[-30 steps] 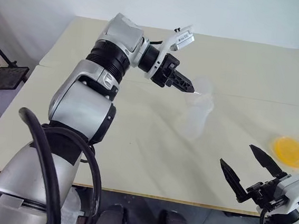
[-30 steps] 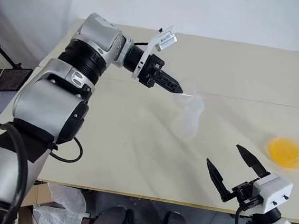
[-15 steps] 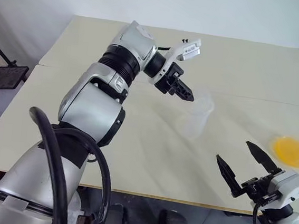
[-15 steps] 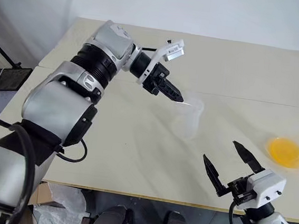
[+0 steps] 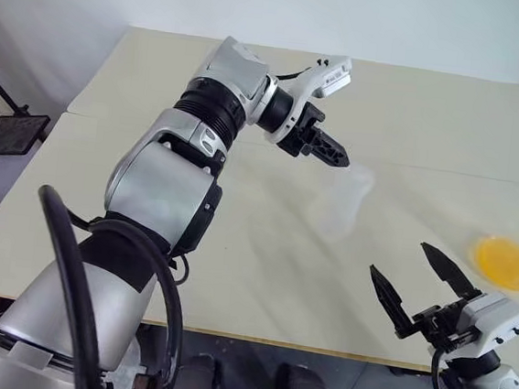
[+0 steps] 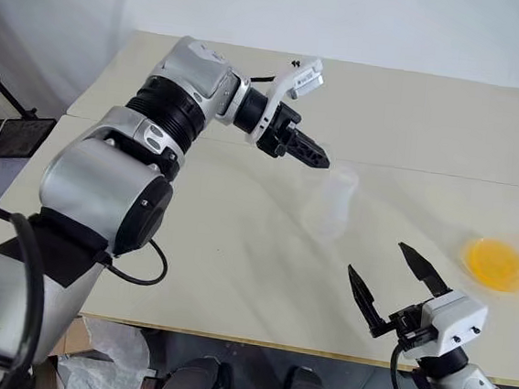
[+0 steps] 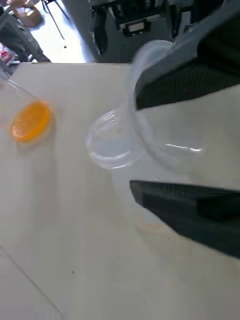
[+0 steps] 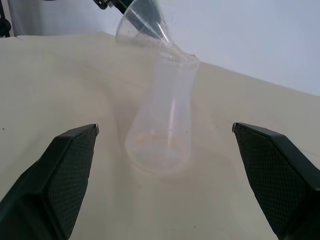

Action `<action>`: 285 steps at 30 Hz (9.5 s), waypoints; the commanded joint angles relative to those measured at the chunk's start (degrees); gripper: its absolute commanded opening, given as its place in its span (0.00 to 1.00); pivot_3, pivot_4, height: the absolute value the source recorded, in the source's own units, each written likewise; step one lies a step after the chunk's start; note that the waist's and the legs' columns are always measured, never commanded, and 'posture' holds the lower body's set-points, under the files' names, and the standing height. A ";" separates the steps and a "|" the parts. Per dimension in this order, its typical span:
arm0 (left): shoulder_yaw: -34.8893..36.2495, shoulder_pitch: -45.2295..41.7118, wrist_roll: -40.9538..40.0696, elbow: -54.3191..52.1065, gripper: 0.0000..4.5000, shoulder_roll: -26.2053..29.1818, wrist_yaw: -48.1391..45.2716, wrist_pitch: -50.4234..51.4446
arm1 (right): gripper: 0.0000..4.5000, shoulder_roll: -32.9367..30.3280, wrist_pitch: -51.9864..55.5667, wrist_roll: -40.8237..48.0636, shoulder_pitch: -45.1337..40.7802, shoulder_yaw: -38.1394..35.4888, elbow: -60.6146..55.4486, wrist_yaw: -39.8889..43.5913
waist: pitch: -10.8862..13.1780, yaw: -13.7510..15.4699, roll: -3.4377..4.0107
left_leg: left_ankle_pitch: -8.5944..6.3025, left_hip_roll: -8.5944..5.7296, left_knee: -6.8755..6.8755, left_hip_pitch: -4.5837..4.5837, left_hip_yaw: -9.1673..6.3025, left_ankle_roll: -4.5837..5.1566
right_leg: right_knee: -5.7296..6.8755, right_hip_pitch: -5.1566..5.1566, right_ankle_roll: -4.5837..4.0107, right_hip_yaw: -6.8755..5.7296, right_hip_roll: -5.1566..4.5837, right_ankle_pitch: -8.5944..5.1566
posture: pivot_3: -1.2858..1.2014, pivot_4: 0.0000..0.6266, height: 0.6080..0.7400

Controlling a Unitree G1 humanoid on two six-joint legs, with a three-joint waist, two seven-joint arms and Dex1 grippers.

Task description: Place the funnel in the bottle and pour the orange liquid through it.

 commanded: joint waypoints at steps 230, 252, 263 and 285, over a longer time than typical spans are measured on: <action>5.40 74.75 -24.61 -76.17 1.00 6.95 18.47 -39.15 | 0.63 -30.79 -11.01 -62.43 -53.39 15.26 26.47 -15.25 | -0.32 -0.25 0.62 | -0.02 0.12 0.52 -0.21 -0.10 0.10 | -0.02 0.10 0.03 0.12 -0.03 0.04 | 0.52 0.24 1.00; 5.43 75.17 -24.68 -76.69 1.00 6.89 18.74 -39.16 | 0.63 -30.68 -12.88 -64.04 -53.46 15.77 26.77 -16.96 | -0.32 -0.25 0.61 | -0.02 0.12 0.52 -0.22 -0.10 0.10 | -0.03 0.10 0.03 0.12 -0.03 0.04 | 0.52 0.24 1.00; 5.55 75.25 -24.68 -76.64 1.00 6.79 19.11 -39.55 | 0.63 -30.74 -13.36 -64.42 -53.59 15.73 27.11 -17.24 | -0.32 -0.25 0.61 | -0.02 0.12 0.52 -0.22 -0.11 0.10 | -0.02 0.10 0.03 0.12 -0.03 0.04 | 0.52 0.24 1.00; 5.60 75.03 -24.59 -76.55 1.00 5.84 19.34 -39.86 | 0.63 -31.27 -14.70 -66.27 -53.06 15.23 27.35 -18.11 | -0.32 -0.25 0.61 | -0.02 0.12 0.52 -0.22 -0.11 0.10 | -0.03 0.10 0.03 0.12 -0.03 0.04 | 0.52 0.24 1.00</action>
